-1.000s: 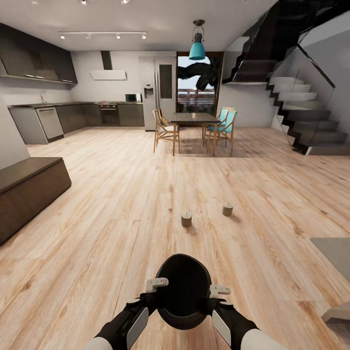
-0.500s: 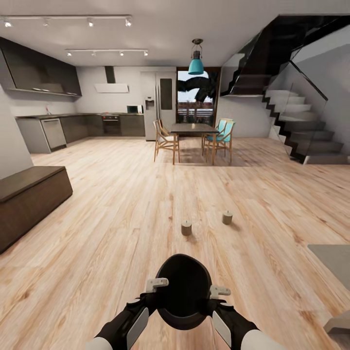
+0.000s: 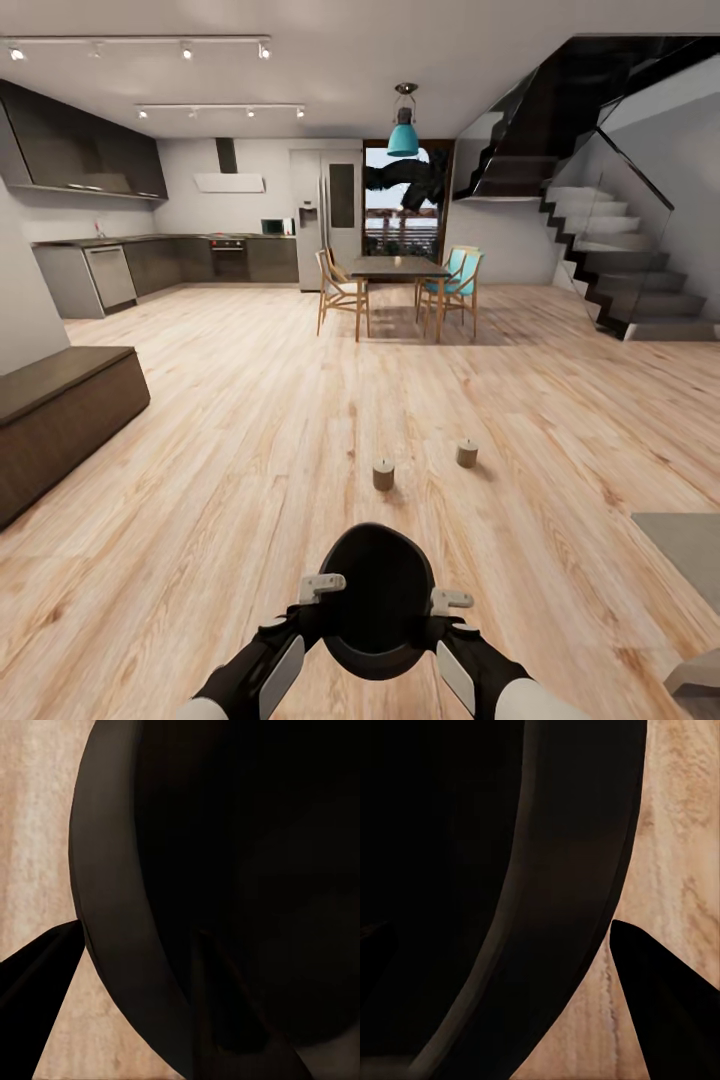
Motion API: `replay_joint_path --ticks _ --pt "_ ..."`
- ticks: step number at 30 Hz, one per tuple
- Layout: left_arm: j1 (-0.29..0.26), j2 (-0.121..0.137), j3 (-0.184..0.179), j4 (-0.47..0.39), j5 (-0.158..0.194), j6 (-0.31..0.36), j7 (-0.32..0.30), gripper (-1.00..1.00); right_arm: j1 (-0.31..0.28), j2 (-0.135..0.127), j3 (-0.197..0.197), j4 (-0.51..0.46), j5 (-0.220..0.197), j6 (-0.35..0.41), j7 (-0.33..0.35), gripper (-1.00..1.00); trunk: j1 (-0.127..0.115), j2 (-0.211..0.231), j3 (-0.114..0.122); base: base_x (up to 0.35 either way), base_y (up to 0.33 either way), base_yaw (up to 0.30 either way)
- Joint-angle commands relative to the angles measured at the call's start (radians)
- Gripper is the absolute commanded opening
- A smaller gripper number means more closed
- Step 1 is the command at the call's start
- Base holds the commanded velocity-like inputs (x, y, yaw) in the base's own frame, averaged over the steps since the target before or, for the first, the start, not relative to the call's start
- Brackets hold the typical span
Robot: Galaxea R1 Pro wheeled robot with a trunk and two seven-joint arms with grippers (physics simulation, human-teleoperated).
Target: Place each of the two pumpkins and all three candles from the living room inside a cabinet in the living room (use any cabinet), then make sure every cabinet is closed, and position the cauldron so it is next to a table in the living room.
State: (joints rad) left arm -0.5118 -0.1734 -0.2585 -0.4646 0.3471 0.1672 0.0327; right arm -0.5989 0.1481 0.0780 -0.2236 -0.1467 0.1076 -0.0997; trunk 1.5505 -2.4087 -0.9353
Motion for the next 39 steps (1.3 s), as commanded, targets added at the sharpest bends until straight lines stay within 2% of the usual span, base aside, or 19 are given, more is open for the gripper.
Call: replay_joint_path --ticks 1,5,25,26,30,39 --pt "0.001 0.007 -0.011 -0.001 0.015 0.004 0.001 -1.00 -0.001 -0.002 0.007 -0.009 -0.016 0.006 -0.001 -1.00 0.000 0.000 -0.001 0.000 0.000 0.000" --pt "0.002 0.005 0.002 -0.001 0.000 0.004 0.001 -1.00 -0.001 -0.002 0.001 -0.009 0.001 0.006 -0.004 -1.00 0.000 0.000 -0.001 0.000 0.000 0.000" --pt "0.002 0.005 0.004 -0.002 -0.001 0.004 0.001 -1.00 -0.001 0.001 -0.035 -0.007 0.038 0.006 0.003 -1.00 0.000 0.000 -0.001 0.000 0.000 0.000" --pt "0.002 0.017 -0.013 -0.002 0.027 0.004 0.001 -1.00 -0.001 -0.002 0.006 -0.037 -0.022 0.006 0.007 -1.00 0.000 0.000 -0.001 0.000 0.033 0.000" --pt "0.002 0.017 -0.013 -0.002 0.027 0.005 0.001 -1.00 -0.001 -0.002 0.005 -0.037 -0.022 0.006 0.026 -1.00 0.000 0.000 -0.001 0.000 0.169 -0.084" --pt "0.002 0.017 -0.013 -0.001 0.027 0.004 0.001 -1.00 -0.001 -0.002 0.005 -0.037 -0.022 0.006 0.030 -1.00 0.000 0.000 -0.001 -0.045 0.269 -0.257"
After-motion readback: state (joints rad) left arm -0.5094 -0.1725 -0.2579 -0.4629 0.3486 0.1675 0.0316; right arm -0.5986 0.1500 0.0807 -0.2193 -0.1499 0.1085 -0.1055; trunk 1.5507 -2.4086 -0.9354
